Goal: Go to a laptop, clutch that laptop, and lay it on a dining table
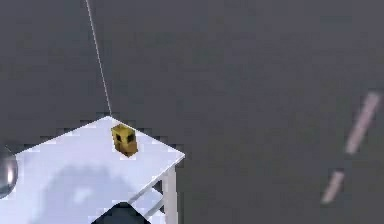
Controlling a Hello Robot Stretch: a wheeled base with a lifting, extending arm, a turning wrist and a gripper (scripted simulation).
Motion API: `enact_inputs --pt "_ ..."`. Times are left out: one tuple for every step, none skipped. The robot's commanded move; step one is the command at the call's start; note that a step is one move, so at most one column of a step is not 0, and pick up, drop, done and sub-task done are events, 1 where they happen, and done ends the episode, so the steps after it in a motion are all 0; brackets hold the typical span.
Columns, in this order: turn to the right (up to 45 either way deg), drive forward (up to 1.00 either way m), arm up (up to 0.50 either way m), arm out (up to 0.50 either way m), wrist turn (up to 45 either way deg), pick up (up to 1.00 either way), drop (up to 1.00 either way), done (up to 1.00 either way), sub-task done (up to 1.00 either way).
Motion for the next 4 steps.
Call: enact_inputs --pt "-42.0 0.0 0.0 0.0 0.0 0.0 0.0 0.0 0.0" --pt "0.0 0.3 0.0 0.0 0.0 0.0 0.0 0.0 0.0" --pt "45.0 0.0 0.0 0.0 0.0 0.0 0.0 0.0 0.0" --pt "45.0 0.0 0.0 0.0 0.0 0.0 0.0 0.0 0.0"
